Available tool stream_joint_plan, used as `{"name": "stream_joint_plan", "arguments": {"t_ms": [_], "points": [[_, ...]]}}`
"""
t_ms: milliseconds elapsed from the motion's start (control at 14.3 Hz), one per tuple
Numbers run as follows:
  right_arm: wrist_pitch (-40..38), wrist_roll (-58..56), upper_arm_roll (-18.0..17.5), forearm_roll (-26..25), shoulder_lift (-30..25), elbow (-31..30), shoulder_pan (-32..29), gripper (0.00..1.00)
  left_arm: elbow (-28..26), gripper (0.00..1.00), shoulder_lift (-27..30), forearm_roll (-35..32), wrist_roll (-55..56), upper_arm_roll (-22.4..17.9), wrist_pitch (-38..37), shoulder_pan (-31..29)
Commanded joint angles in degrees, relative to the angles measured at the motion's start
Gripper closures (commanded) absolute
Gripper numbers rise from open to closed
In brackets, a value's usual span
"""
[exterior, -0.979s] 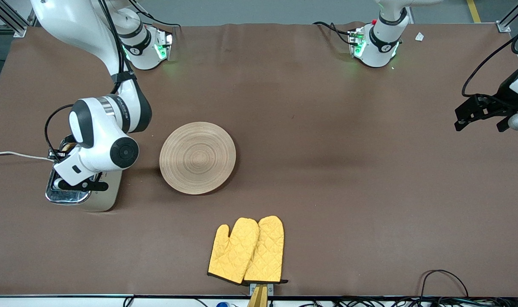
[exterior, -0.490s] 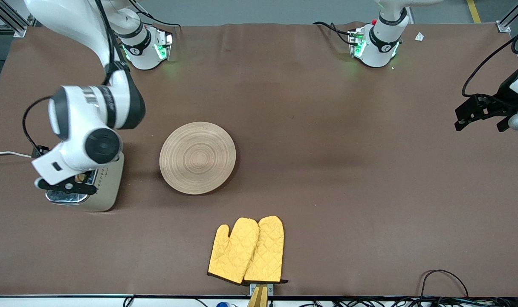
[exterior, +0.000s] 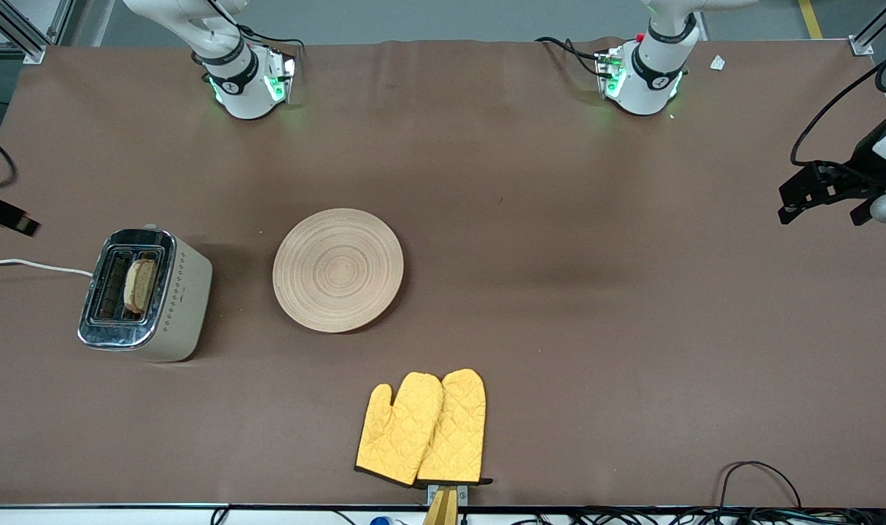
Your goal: Move plate and put bread in toaster
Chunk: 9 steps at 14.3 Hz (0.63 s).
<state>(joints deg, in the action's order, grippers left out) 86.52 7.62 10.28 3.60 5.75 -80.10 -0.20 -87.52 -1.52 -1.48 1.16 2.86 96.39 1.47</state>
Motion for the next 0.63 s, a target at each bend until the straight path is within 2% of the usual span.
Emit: {"name": "stream_joint_plan", "arguments": {"t_ms": [0,210,350,560], "points": [[5.4,-0.4,-1.4,1.0,-7.7,-11.2,0.5,0.00,0.2,0.00,0.4,0.8,-0.5,0.0,-0.9,-0.2],[5.4,-0.9,-1.8,0.2,-7.5,-11.5,1.4,0.00,0.2,0.00,0.4,0.8,-0.6,-0.1,-0.9,-0.2],[5.4,-0.8,-1.9,-4.0,-7.5,-11.5,4.1,0.00,0.3,0.00,0.4,0.8,-0.6,-0.1,-0.9,-0.2],[5.5,-1.5,-1.9,-4.5,-7.4,-11.6,4.2,0.00,0.7,0.00,0.3,-0.1,-0.4,-0.1,-0.9,-0.2]]}}
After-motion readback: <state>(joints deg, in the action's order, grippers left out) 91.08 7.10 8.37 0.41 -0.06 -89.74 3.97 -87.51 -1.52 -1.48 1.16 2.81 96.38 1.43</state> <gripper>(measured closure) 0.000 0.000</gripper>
